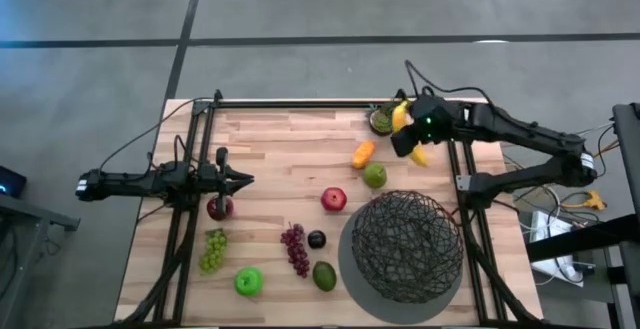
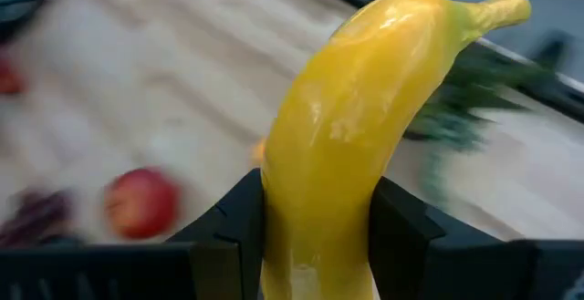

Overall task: Build produce basket
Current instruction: Put the banana into the black wire basket

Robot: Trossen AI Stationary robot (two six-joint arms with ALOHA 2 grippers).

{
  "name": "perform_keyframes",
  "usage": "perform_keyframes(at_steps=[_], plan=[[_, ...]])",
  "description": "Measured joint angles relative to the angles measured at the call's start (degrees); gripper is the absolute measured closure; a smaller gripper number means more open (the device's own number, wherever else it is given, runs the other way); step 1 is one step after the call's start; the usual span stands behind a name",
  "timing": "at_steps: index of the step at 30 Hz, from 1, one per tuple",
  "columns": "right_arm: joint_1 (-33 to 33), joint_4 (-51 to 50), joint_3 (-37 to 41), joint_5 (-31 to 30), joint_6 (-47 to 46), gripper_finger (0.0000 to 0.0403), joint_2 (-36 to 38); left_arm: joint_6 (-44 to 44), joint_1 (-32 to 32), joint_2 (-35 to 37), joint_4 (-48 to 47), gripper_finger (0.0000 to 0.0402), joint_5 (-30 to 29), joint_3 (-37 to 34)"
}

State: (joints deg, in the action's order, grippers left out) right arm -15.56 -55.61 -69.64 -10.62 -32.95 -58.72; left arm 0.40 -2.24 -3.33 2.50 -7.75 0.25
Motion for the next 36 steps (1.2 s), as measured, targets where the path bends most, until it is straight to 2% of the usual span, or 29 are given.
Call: perform_keyframes(at_steps=[9, 14, 18, 21, 25, 29, 33, 36], plan=[[24.23, -1.71, -10.53, 1.20, -0.75, 0.0273, -6.54, 0.00, -0.02, 0.00, 0.00, 0.0380, 0.00, 0.00], [35.08, -2.21, -14.20, 14.17, -2.54, 0.0273, -11.87, -0.02, 0.00, -0.01, -0.01, 0.0380, 0.00, 0.00], [42.04, -5.61, -16.14, 17.82, -8.95, 0.0248, -17.37, 0.00, 0.00, -0.02, 0.00, 0.0380, 0.00, 0.00], [46.32, -6.21, -16.51, 17.96, -11.75, 0.0243, -21.29, 0.00, -0.01, 0.07, 0.00, 0.0380, 0.00, 0.00], [50.73, -6.26, -16.51, 18.20, -15.66, 0.0275, -26.07, -0.01, 0.00, 0.05, 0.00, 0.0380, 0.00, 0.00], [53.07, -5.99, -16.58, 17.75, -16.56, 0.0277, -29.75, 0.00, 0.00, 0.00, 0.00, 0.0380, 0.00, 0.00], [54.19, -6.05, -16.57, 14.82, -13.62, 0.0277, -32.69, -0.01, 0.00, -0.02, -0.02, 0.0380, 0.00, 0.00], [54.47, -8.70, -16.44, 10.09, -10.70, 0.0277, -34.48, 0.00, 0.00, -0.02, -0.01, 0.0380, 0.00, 0.00]])
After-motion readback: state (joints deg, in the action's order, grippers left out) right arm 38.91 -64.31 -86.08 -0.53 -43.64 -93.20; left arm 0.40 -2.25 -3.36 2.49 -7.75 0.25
